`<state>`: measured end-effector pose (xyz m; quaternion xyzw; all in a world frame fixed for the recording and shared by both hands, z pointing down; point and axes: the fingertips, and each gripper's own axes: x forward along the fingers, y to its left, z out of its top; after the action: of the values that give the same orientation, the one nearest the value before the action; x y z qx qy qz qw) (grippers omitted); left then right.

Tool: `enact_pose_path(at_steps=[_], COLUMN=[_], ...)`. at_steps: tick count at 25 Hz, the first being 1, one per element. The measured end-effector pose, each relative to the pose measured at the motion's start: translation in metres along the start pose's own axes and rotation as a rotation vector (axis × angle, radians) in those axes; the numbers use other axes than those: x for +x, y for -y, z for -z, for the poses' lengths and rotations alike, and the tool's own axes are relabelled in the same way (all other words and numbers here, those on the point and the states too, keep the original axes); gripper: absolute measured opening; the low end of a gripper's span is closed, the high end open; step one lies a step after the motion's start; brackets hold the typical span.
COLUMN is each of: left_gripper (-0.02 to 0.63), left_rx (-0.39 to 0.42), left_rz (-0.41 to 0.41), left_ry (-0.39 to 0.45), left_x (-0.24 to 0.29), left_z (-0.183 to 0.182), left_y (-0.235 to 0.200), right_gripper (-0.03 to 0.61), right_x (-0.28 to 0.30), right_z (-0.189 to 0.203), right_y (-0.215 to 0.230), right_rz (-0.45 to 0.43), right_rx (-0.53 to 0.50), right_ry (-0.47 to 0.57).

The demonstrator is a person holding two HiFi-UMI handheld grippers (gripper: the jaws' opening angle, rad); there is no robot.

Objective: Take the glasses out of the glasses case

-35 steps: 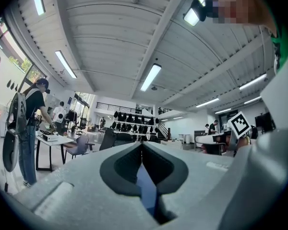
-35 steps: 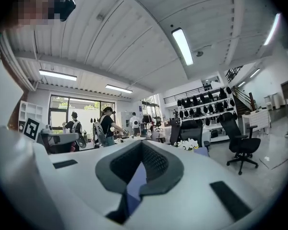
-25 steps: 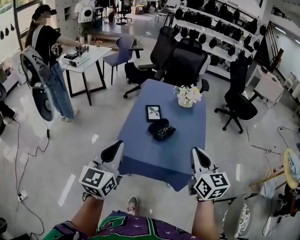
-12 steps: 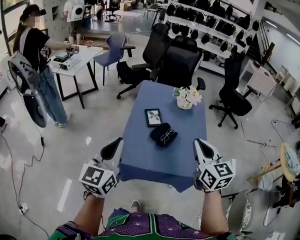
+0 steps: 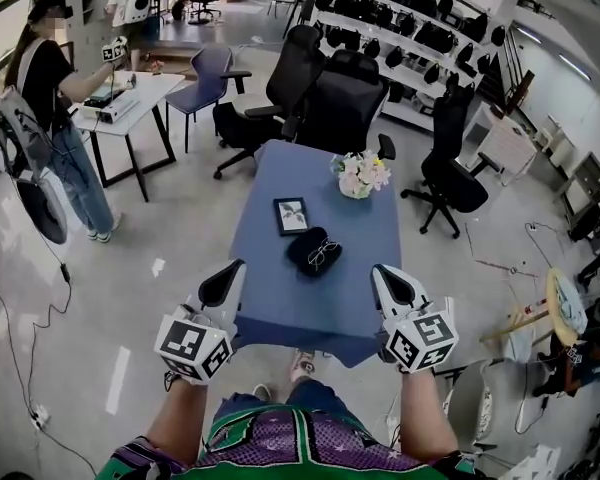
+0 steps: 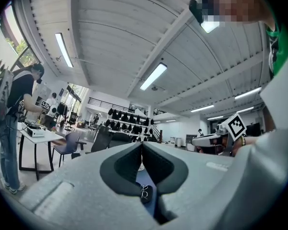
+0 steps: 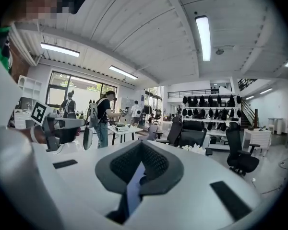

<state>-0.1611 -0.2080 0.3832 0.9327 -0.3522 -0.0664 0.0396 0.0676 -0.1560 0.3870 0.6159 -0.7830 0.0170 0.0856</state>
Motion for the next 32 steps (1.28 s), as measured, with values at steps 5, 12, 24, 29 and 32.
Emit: enact_pose_path(at_steps=[5,12,24,29,32], left_gripper=[0.016,0.015,0.016,0.015,0.016], left_rx=[-0.017,-0.003,0.030,0.063,0.061], left_rz=[-0.017,-0.061,-0.062,-0.049,-0.048], left_ry=[0.019,0.044,0.026,0.010,0.005], left_x=[0.010,0.040,0.129,0.150,0.156], left_z=[0.000,-0.011,-0.007,-0.004,-0.001], left_y=[0.004,-0.003,0.025,0.032,0.033], right_gripper=[0.002,0.002,0.003,0.062,0.111], right_x=[0.017,0.059,0.099,0.114,0.124], right_z=[0.005,-0.024,-0.016,-0.005,0.012], right_y=[0.012,0.022,0.082,0.104,0.110], right_rz=[-0.024,-0.111,-0.187,-0.194,-0.205], right_rx=[0.007,0.007,0.072,0.098,0.096], right_ry=[0.004,0.103,0.126,0.106,0.062])
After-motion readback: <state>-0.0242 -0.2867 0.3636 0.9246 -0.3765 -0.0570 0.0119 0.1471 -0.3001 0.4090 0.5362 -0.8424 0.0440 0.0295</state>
